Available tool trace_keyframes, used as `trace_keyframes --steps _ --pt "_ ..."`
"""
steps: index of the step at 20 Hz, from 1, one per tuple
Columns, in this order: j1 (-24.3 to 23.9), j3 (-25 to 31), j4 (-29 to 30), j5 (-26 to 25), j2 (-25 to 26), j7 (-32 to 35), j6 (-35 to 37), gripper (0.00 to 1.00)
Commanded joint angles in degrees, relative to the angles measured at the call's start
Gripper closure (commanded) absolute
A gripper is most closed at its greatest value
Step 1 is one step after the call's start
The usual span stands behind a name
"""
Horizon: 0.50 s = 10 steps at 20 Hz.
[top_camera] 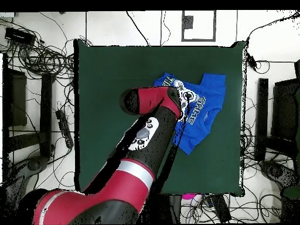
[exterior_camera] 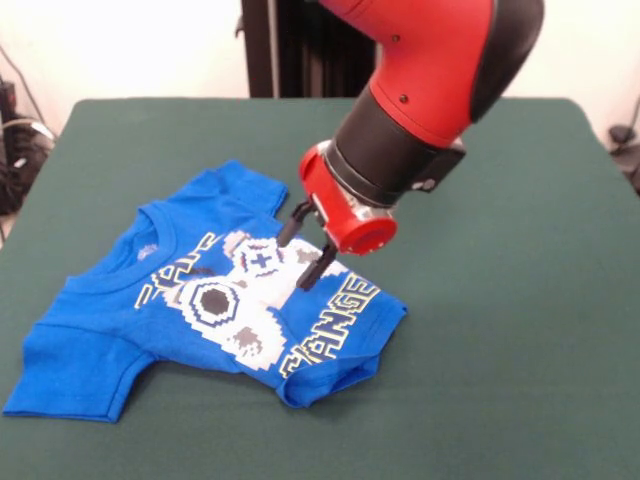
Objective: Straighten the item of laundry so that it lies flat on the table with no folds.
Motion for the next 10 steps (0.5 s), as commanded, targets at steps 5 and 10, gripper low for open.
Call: trace_keyframes --steps 5,10 --pt "0.78 9.68 -3.09 2.70 5.39 6.03 -11.99 0.00" --pt "0.06 12.37 -4.35 3.83 5.04 4.29 -12.22 0.00"
